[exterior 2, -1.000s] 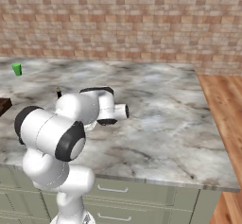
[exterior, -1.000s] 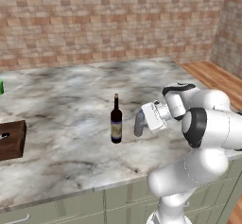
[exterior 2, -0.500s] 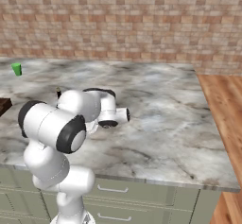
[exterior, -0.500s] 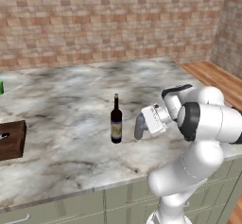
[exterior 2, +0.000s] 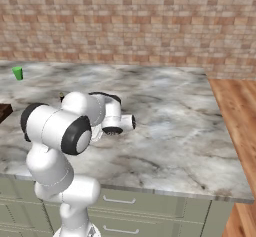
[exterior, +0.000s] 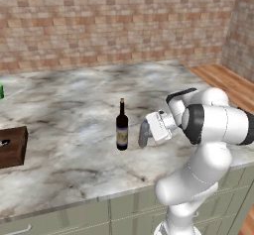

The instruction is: Place the drinks on the dining counter in a tight cluster.

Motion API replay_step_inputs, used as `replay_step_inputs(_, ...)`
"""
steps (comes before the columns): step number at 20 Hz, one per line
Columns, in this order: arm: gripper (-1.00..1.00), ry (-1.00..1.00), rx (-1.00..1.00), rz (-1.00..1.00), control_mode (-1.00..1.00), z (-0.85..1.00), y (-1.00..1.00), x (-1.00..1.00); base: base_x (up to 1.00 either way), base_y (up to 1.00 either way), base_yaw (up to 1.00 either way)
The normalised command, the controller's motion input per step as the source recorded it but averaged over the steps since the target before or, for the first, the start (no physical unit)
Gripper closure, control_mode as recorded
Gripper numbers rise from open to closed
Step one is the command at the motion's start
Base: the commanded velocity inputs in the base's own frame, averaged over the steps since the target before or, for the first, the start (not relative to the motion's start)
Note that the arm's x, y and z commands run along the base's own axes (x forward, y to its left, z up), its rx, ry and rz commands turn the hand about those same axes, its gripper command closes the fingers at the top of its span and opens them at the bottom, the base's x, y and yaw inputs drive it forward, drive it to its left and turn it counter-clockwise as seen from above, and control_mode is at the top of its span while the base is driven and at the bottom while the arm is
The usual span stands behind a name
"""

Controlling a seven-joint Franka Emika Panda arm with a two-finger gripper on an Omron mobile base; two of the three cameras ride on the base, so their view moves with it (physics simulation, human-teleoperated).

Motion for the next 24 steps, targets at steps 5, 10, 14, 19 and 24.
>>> replay_step_inputs(5,1.0,0.0,0.0,0.0,-1.0,0.0,0.07,0.31,0.0,0.0,0.0)
replay_step_inputs(10,1.0,0.0,0.0,0.0,-1.0,-0.1,0.11,0.1,0.0,0.0,0.0)
replay_step_inputs(14,1.0,0.01,0.0,0.0,-1.0,-0.26,0.09,0.0,0.0,0.0,0.0)
replay_step_inputs(19,1.0,0.0,0.0,0.0,-1.0,-0.11,0.03,0.12,0.0,0.0,0.0)
replay_step_inputs(24,1.0,0.0,0.0,0.0,-1.0,-0.07,0.0,0.04,0.0,0.0,0.0)
